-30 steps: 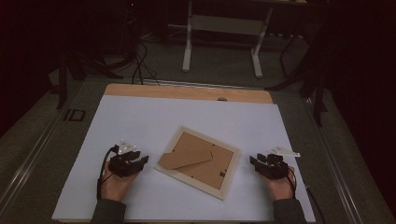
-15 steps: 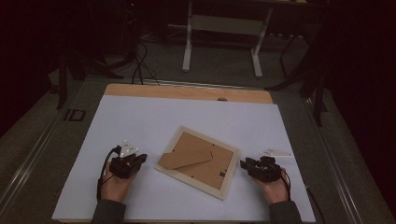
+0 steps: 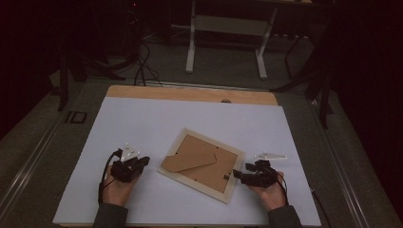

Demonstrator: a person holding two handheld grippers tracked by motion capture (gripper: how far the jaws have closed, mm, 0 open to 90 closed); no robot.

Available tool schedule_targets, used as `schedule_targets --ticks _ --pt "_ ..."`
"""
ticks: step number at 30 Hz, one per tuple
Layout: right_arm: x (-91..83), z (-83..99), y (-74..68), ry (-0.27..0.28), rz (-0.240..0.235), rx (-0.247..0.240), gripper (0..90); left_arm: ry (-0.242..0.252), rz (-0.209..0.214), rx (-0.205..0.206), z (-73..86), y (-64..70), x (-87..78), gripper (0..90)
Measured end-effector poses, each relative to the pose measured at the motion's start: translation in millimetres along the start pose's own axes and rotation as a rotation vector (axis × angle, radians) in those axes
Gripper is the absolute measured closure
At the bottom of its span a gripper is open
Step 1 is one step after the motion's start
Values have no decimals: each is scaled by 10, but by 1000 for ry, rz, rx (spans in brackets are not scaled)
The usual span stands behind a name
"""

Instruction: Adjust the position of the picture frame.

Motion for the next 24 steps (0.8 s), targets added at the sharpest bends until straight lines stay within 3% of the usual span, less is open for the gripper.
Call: schedule_targets --ticks 5,8,16,24 --pt "70 15 -86 -26 26 -8 152 2 1 5 0 8 4 858" --pt "125 55 -133 -59 27 -11 136 5 1 10 -3 15 -1 844" --pt "198 102 -234 -83 47 -39 163 14 10 30 -12 49 -4 814" --pt "199 69 -223 -56 64 14 269 16 4 48 -15 77 -2 802"
Point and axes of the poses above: each handheld gripper's, and its own axes: x roughly forward along the jaws, z roughly out of its underside, y roughly to its right, the point moved 6 cm from there along x, roughly forward along the jaws, and after that the axes turned 1 degree about -z, right-handed, at the moved point
